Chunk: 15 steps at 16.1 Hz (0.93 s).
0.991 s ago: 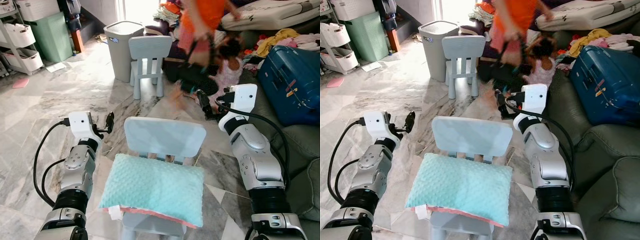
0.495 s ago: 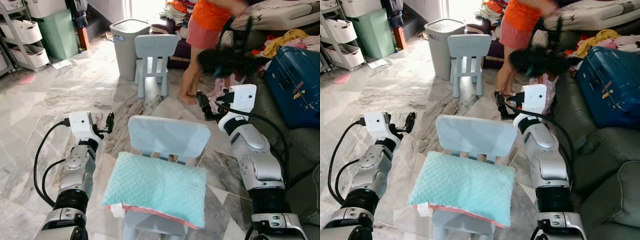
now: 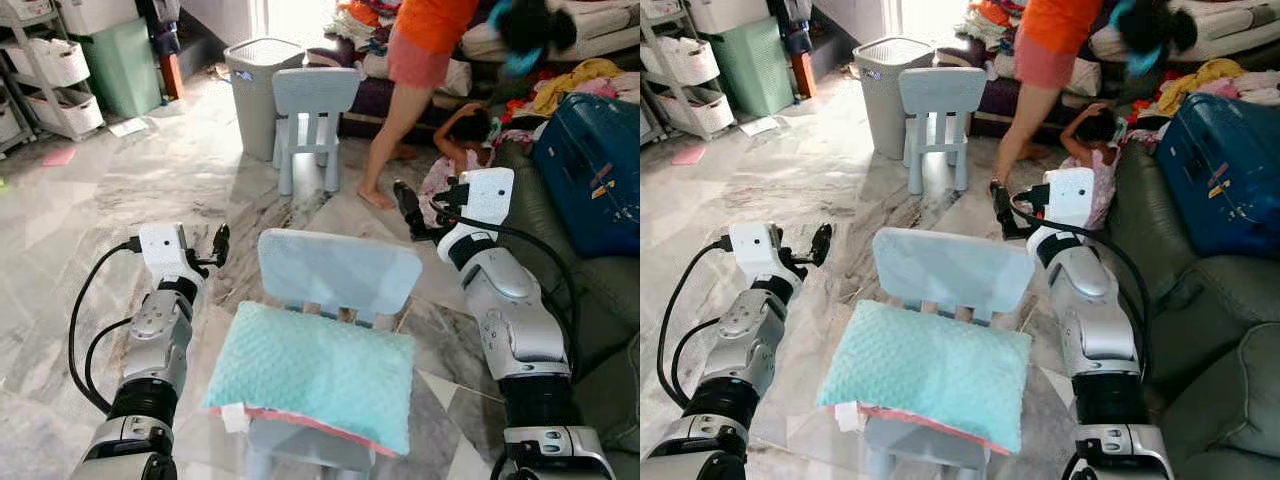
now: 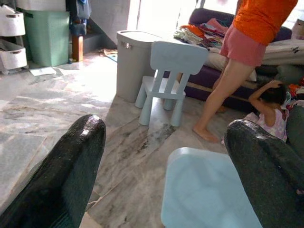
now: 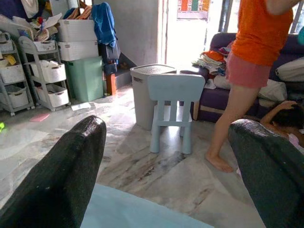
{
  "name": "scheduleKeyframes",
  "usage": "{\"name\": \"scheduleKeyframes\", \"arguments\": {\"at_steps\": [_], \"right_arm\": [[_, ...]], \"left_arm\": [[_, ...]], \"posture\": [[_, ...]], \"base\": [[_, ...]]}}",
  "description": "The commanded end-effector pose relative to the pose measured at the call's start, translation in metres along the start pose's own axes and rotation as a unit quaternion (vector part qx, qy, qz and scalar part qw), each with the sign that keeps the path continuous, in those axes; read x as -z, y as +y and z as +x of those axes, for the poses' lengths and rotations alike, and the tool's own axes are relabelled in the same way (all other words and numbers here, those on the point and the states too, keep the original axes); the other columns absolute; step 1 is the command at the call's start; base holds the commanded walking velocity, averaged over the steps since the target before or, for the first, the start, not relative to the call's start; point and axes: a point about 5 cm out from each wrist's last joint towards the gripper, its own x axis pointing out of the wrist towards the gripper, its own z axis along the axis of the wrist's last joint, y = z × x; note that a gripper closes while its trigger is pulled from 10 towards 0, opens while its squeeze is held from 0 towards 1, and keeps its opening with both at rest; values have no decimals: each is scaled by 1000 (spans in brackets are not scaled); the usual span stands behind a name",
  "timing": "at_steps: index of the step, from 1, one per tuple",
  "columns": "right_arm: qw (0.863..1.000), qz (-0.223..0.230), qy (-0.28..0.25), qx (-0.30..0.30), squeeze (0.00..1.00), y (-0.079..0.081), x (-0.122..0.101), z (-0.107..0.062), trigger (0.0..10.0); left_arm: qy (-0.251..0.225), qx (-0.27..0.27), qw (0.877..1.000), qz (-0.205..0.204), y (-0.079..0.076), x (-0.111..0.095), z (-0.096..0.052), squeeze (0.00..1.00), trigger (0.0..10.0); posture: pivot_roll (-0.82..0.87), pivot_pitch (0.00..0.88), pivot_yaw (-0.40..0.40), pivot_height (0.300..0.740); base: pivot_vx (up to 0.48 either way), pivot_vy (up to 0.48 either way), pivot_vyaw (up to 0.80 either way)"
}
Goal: Move the pillow to the sofa
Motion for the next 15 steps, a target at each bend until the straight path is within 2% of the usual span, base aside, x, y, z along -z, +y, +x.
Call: {"name": "scheduleKeyframes", "arguments": {"at_steps": [1, 6, 15], "right_arm": [[1000, -9, -6, -3, 0, -1, -5, -1, 10000], [1000, -8, -5, -2, 0, -1, -4, -1, 10000], [1000, -10, -4, -1, 0, -2, -3, 0, 10000]], "left_arm": [[-2, -1, 1000, 1, -2, -1, 0, 0, 10000], [-2, -2, 1000, 1, -2, -1, 0, 0, 10000], [-3, -6, 1000, 4, 2, -3, 0, 0, 10000]], "posture": [[-196, 0, -42, 660], [-196, 0, -43, 595], [-192, 0, -42, 505]], "base": [[0, 0, 0], [0, 0, 0], [0, 0, 0]]}}
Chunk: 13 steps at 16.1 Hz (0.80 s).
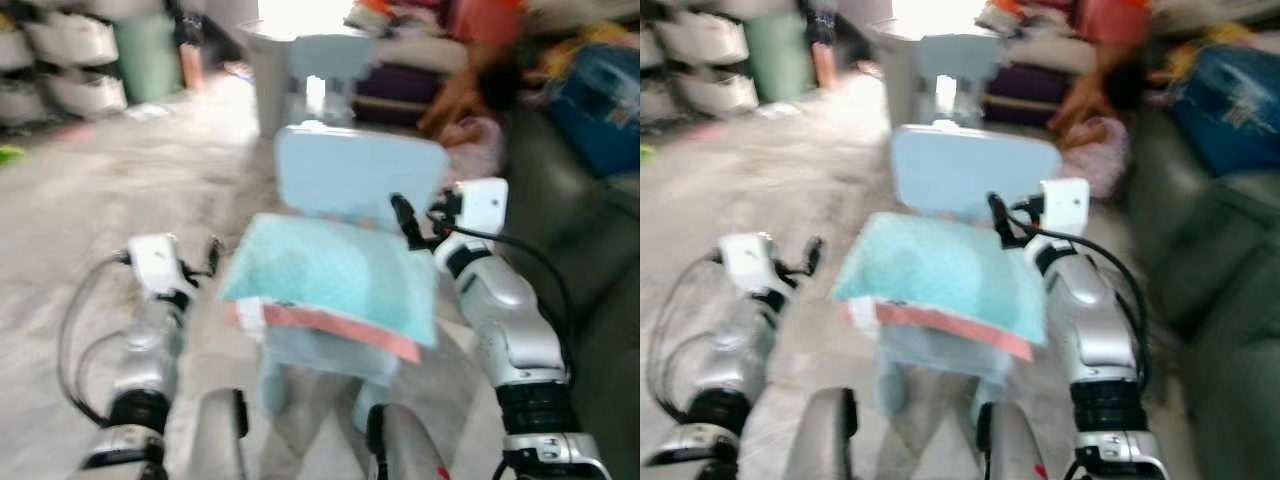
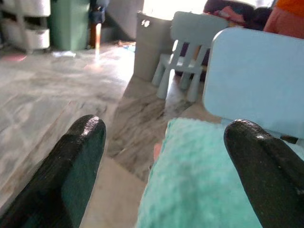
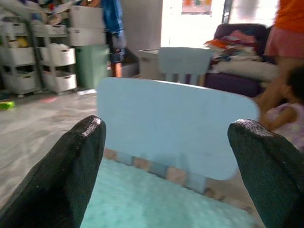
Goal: Move the pillow to the sofa
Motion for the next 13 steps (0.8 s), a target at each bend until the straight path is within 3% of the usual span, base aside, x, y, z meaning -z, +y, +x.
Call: {"name": "scheduleKeyframes", "arguments": {"at_steps": [1, 7, 13], "right_arm": [[1000, -12, -16, 4, 0, -5, -10, 2, 10000], [1000, -13, -16, 3, 0, -3, -9, 3, 10000], [1000, -13, -16, 2, 0, -3, -8, 3, 10000]], "left_arm": [[-13, 15, 1000, -2, -11, -8, 5, 0, 10000], [-18, 5, 1000, 6, -8, -10, 6, 0, 10000], [-29, -19, 999, 15, 0, -15, 7, 0, 10000]], "posture": [[-191, 0, -42, 500], [-183, 0, -42, 435], [-184, 0, -44, 425]], "base": [[0, 0, 0], [0, 0, 0], [0, 0, 0]]}}
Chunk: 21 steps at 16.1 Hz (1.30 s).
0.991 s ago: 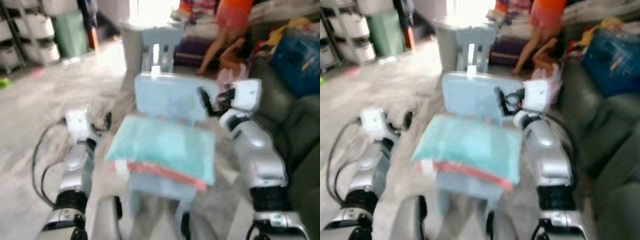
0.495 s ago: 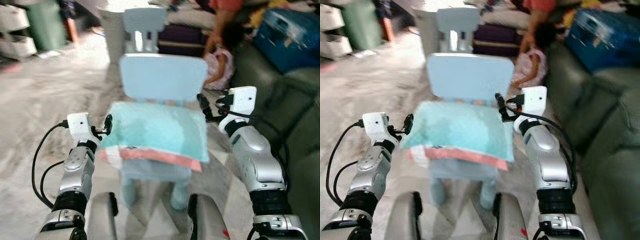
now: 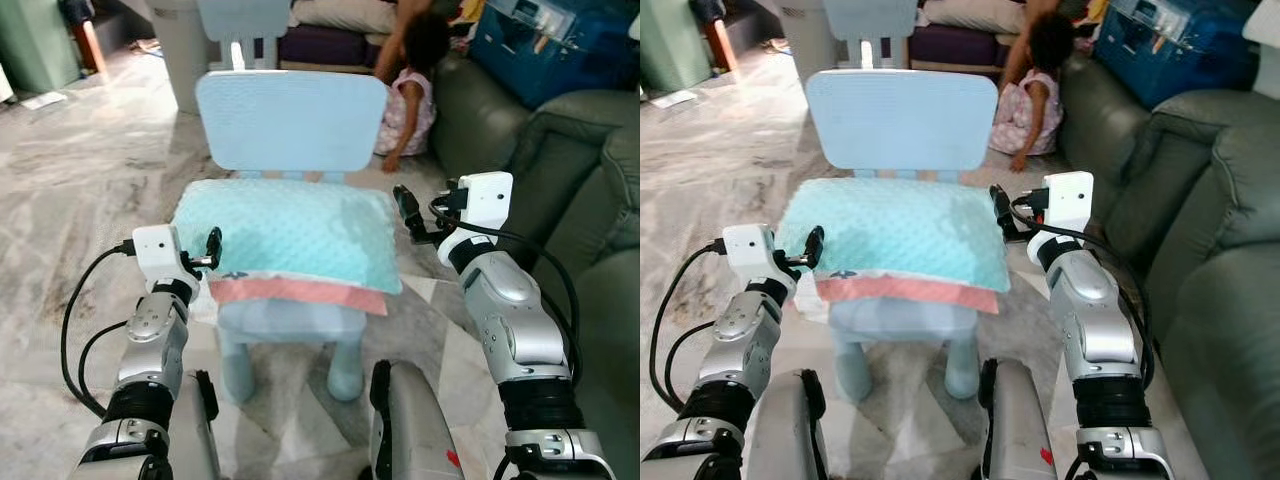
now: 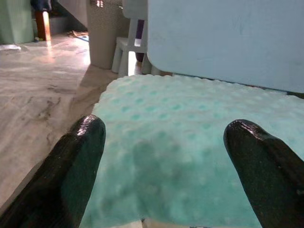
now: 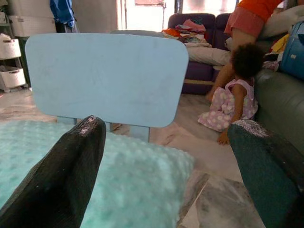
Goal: Move the pillow to the sofa
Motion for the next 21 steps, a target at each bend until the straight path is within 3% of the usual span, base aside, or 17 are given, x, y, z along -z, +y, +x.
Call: {"name": "scheduleKeyframes", "arguments": {"at_steps": [1, 5, 10, 13, 15, 17, 21], "right_arm": [[1000, -5, -5, -3, 0, 1, -4, 3, 10000], [1000, -9, 0, -4, 0, 0, -2, 3, 10000], [1000, -6, -1, -12, 0, 5, 0, 1, 10000], [1000, 0, -1, -9, 0, 3, -1, 2, 10000], [1000, -2, -8, -4, 0, -3, -8, 9, 10000], [1000, 8, -21, -15, 0, -6, -20, 22, 10000], [996, 50, -37, -66, 0, 9, -47, 51, 10000]], "left_arm": [[-18, -7, 1000, 8, 3, -11, 4, 0, 10000], [-53, -57, 997, 21, 26, -31, 10, 0, 10000], [-65, -80, 994, 27, 39, -42, 12, 0, 10000], [-61, -109, 991, 40, 52, -48, 14, 0, 10000], [-71, -125, 989, 43, 60, -59, 17, 0, 10000], [-86, -136, 987, 18, 66, -75, 23, 0, 10000], [-71, -133, 988, -32, 63, -103, 43, 0, 10000]], "posture": [[-184, 0, -44, 425], [-183, 0, -45, 425], [-173, 0, -45, 365], [-165, 0, -43, 360], [-161, 0, -41, 360], [-155, 7, -41, 360], [-128, 80, -43, 360]], "base": [[0, 0, 0], [0, 0, 0], [0, 0, 0], [0, 0, 0], [0, 0, 0], [0, 0, 0], [0, 0, 0]]}}
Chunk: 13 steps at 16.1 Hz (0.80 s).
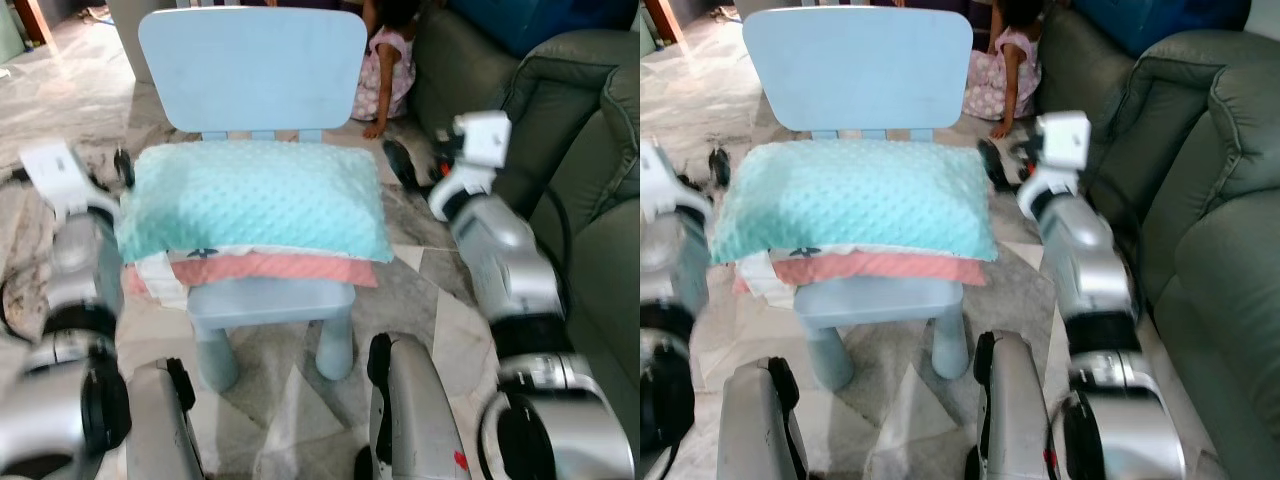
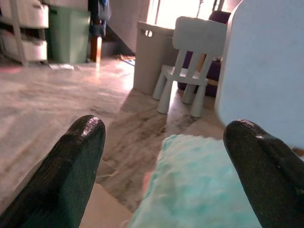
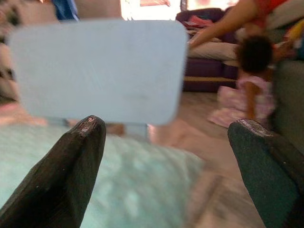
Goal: Move the pillow to the sofa
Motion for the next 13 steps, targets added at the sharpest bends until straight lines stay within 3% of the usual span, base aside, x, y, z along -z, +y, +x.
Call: {"name": "scheduleKeyframes", "arguments": {"at_steps": [1, 3, 5, 8, 9, 11, 13], "right_arm": [[1000, 22, 3, -7, 0, -1, -2, 3, 10000], [997, 71, 16, -36, 0, 3, -1, 14, 10000], [993, 87, 48, -65, 0, 5, 5, 19, 10000], [993, 74, 62, -65, 0, 4, 6, 24, 10000], [993, 67, 62, -69, 0, 5, 5, 25, 10000], [997, 11, 57, -51, 0, 6, 7, 28, 10000], [997, 0, 66, -43, 0, 8, 16, 27, 10000]], "left_arm": [[23, -3, 1000, -14, 3, 3, 1, 0, 10000], [42, -8, 998, -50, 2, -1, 7, 0, 10000], [73, -15, 992, -99, 4, -1, 10, 0, 10000], [99, -11, 988, -122, 5, 1, 10, 0, 10000], [102, -12, 989, -109, 7, -1, 11, 0, 10000], [116, -1, 987, -109, 11, -4, 12, 0, 10000], [127, 3, 986, -112, 15, -3, 12, 0, 10000]], "posture": [[-126, 95, -43, 360], [-117, 134, -42, 360], [-109, 173, -46, 360], [-102, 212, -46, 360], [-98, 225, -47, 360], [-89, 260, -46, 360], [-87, 277, -44, 360]], "base": [[0, 0, 0], [0, 0, 0], [0, 0, 0], [0, 0, 0], [0, 0, 0], [0, 0, 0], [0, 0, 0]]}}
